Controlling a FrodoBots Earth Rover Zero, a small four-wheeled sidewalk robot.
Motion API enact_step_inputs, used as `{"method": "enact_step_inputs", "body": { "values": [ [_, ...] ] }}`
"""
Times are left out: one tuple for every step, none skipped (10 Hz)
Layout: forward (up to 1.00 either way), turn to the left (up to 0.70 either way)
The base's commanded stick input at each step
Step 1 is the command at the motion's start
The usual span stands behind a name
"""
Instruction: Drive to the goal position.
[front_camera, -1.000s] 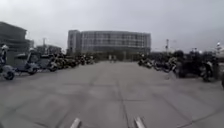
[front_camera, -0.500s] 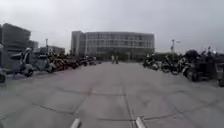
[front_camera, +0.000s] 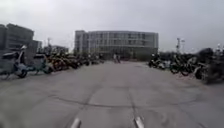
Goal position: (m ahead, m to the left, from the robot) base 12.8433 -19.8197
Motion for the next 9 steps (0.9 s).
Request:
{"method": "enact_step_inputs", "body": {
  "values": [
    [1.00,-0.34],
    [1.00,-0.34],
    [1.00,-0.33],
    [1.00,0.03],
    [1.00,0.06],
    [1.00,0.06],
    [1.00,0.06],
    [1.00,0.06],
    [1.00,0.06]
  ]
}}
